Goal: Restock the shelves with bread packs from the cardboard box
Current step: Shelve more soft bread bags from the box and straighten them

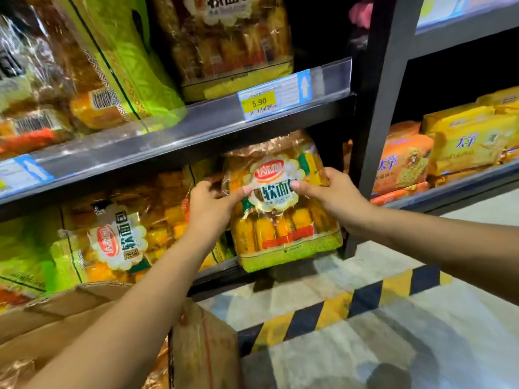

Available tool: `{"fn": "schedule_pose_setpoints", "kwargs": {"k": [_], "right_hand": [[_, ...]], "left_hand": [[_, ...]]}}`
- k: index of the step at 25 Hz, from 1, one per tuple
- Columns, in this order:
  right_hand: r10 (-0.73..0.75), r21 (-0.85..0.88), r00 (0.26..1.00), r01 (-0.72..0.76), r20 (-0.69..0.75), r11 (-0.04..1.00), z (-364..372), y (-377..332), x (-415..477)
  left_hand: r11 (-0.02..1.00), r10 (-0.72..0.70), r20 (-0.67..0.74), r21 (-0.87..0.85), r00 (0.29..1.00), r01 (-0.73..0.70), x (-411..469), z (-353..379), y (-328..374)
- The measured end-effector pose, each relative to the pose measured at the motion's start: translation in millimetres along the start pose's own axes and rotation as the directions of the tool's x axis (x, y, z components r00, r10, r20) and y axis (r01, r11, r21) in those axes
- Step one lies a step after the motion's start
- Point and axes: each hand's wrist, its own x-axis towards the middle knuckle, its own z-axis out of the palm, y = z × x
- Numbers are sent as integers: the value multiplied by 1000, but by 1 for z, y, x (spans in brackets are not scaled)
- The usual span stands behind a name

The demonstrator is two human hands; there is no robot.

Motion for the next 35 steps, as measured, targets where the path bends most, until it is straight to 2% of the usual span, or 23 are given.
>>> {"fn": "schedule_pose_setpoints", "kwargs": {"k": [3,6,8,10,12,14,16,18,20,23,26,30,35], "right_hand": [[-86,-19,995,85,-48,996,9,-7,23],[-158,-84,984,151,-80,985,17,-13,42],[-150,-99,986,142,-75,985,19,-11,53],[-103,-213,993,89,-59,973,19,-7,60],[-62,-462,995,17,-84,887,14,4,61],[19,-528,992,-82,-124,845,8,15,46],[77,-533,993,-112,-88,839,3,23,24],[76,-605,997,-59,2,794,3,29,10],[32,-625,999,-16,15,780,7,32,7],[-82,-632,996,35,-45,774,12,35,21],[-136,-641,990,75,-46,764,13,40,40],[-139,-719,987,37,-83,694,19,45,59],[-91,-732,990,-20,-111,681,31,40,67]], "left_hand": [[1000,-10,-135,19,991,12,17,9,1],[995,-80,-202,-79,976,65,30,18,6],[983,-152,-239,-137,959,121,36,20,7],[981,-171,-232,-125,957,145,37,20,5],[993,-73,-161,79,984,87,30,19,1],[939,19,-40,343,999,-4,12,21,-3],[877,-10,64,481,998,-22,-5,26,-9],[852,-81,79,522,994,28,-8,31,-17],[869,-81,66,494,995,38,-4,35,-22],[911,8,44,411,999,-26,-2,39,-25],[918,41,88,390,995,-73,-1,46,-28],[911,-56,81,411,995,18,28,49,-29],[926,-162,87,358,983,121,49,46,-26]]}}
